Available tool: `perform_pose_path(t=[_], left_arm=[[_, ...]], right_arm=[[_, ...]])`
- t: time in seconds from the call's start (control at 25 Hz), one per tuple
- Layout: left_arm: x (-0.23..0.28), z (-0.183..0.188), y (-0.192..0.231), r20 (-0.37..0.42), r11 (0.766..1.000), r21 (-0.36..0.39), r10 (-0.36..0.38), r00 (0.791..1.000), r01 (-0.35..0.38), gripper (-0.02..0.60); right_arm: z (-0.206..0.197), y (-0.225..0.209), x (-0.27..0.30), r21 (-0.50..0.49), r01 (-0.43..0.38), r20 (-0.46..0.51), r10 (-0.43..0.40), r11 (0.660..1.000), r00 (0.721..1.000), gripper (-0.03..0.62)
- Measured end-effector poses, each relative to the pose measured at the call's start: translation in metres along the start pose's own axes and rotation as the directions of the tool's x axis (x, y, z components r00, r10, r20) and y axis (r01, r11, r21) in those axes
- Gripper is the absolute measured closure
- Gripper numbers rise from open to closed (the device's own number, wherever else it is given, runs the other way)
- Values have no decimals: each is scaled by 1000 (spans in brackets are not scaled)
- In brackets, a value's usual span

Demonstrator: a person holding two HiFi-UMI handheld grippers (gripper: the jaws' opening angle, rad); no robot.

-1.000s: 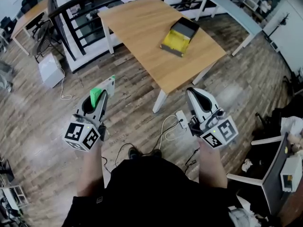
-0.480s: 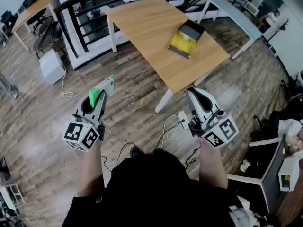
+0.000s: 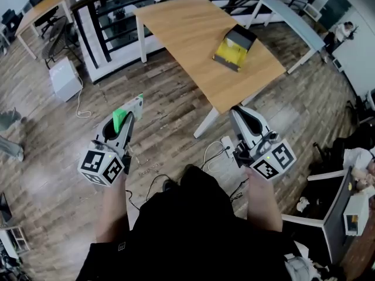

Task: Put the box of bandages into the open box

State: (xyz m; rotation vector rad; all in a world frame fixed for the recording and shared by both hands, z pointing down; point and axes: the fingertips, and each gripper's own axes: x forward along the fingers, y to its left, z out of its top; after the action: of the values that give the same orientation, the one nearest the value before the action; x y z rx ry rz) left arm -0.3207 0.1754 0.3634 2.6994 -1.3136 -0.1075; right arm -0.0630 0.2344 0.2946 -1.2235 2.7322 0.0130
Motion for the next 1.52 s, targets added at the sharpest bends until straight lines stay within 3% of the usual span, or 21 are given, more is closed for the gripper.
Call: perform_pose_path(t=[0.44, 0.76, 1.16, 1.52], left_arm=[[21, -9, 15, -31, 1000, 2, 18, 999, -18, 489], [70, -14, 37, -70, 998, 31, 49, 996, -47, 489], [156, -16, 59, -121, 997, 39, 72, 990, -67, 489], [229, -15, 58, -137, 996, 47, 76, 988, -70, 489]], right_arm=[[-14, -24, 21, 32, -16, -6, 16, 999, 1000, 556], [-10, -80, 55, 15, -15, 48, 14, 1000, 999, 556], [-24, -161, 106, 68, -59, 27, 57, 996, 998, 556], [-31, -234, 119, 100, -78, 22, 76, 992, 997, 556]])
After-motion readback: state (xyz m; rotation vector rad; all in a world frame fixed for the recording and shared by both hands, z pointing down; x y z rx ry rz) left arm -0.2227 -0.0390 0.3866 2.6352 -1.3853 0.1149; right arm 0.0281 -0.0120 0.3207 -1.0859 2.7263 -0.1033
